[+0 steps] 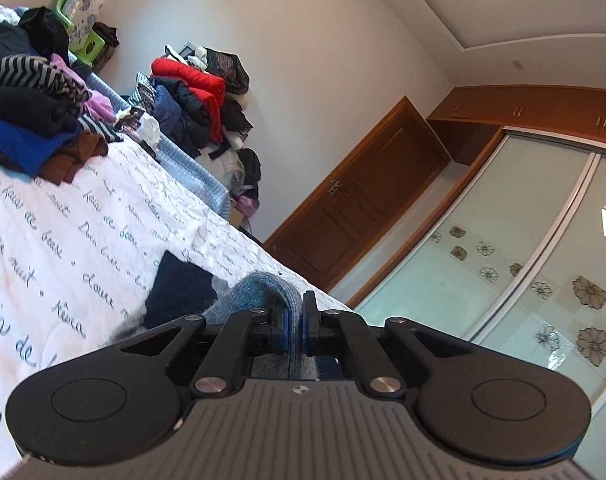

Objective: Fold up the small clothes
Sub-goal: 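Carry the held hem over the collar and lay it down with both tools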

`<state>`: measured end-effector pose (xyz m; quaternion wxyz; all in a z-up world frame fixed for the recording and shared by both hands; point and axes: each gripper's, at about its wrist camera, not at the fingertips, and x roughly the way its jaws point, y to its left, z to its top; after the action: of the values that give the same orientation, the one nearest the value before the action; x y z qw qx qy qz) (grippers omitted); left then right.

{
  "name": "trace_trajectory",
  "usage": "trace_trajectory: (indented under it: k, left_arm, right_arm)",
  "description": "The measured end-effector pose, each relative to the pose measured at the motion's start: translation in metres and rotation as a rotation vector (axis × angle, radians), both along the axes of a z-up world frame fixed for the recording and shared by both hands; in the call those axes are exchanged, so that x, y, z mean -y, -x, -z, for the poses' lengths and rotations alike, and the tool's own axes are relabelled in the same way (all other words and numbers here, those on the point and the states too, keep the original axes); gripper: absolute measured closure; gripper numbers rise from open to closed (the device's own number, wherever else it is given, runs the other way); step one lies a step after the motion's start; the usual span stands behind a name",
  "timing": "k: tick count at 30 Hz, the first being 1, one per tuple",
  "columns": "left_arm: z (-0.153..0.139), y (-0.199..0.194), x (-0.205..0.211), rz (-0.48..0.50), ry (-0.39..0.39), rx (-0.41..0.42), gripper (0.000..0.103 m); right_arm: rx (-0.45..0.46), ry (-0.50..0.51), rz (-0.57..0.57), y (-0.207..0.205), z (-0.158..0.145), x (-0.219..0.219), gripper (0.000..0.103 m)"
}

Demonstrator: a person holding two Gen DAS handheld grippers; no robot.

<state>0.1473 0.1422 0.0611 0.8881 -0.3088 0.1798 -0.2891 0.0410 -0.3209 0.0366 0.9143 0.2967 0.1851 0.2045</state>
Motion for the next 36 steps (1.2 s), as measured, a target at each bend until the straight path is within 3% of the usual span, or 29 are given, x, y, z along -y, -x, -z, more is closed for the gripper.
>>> trace_trajectory:
  k: [10,22,36]
  left_arm:
    - [-0.022,-0.050,0.028,-0.051,-0.073,0.039,0.098]
    - [-0.026,-0.119,0.067,-0.103,-0.135,0.035,0.098]
    - [0.004,-0.196,0.098,-0.145,-0.253,-0.067,0.098]
  right_arm:
    - [0.037,0.057,0.124,-0.048,-0.008,0.017,0.097]
    - [0.050,0.103,0.174,-0.114,-0.012,0.037,0.097]
    - [-0.078,0.071,0.201,-0.196,0.024,0.060,0.097]
